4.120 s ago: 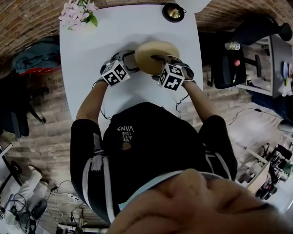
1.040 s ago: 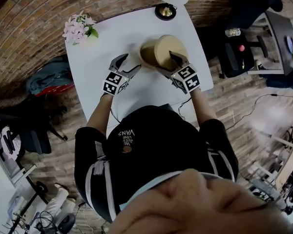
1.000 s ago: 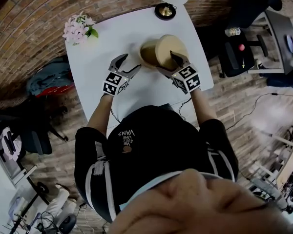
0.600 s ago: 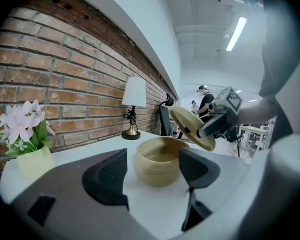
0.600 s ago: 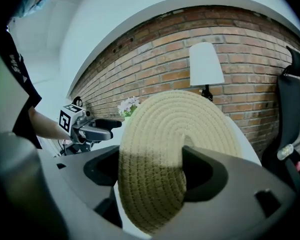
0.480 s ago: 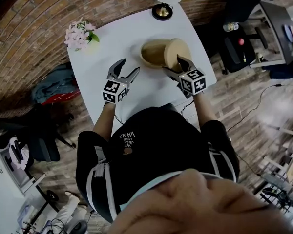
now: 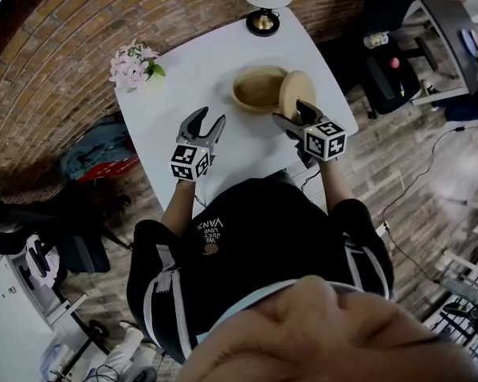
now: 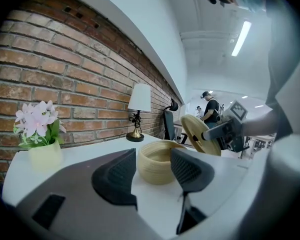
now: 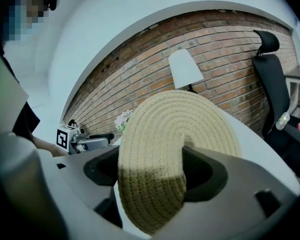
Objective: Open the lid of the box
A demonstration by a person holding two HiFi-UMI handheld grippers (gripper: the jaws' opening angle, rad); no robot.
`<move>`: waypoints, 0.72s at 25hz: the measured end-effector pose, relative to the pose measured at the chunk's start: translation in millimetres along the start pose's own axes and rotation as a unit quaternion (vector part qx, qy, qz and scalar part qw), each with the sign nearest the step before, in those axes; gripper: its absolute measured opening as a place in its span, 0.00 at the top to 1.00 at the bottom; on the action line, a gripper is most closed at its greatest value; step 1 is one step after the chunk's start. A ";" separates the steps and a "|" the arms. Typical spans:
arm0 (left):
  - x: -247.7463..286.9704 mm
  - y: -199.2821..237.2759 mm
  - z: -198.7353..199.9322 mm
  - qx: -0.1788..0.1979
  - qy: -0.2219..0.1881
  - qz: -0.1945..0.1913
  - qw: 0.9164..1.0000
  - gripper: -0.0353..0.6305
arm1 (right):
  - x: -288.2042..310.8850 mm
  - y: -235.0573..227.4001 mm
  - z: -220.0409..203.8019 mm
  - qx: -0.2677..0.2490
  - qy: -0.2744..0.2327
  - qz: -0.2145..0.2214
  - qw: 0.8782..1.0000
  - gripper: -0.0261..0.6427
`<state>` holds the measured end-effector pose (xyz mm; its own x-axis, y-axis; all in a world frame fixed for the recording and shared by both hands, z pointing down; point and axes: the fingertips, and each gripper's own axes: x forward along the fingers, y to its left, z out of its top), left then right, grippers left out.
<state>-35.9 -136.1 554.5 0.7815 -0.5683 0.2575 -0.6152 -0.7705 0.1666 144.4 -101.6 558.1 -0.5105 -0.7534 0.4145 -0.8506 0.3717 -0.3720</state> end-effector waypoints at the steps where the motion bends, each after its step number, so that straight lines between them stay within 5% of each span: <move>1: -1.9 -0.2 -0.1 -0.002 -0.001 0.001 1.000 0.62 | -2.6 -0.3 0.9 0.011 -0.009 -0.001 1.000 0.45; 18: -24.6 0.0 -3.3 -0.019 -0.014 0.015 1.000 0.79 | -33.0 -1.2 -23.9 0.083 -0.046 -0.024 0.995 0.45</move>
<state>-55.4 -121.1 551.3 0.7653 -0.5986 0.2366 -0.6410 -0.7423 0.1953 159.2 -64.2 564.7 -0.4494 -0.8172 0.3609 -0.8376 0.2449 -0.4884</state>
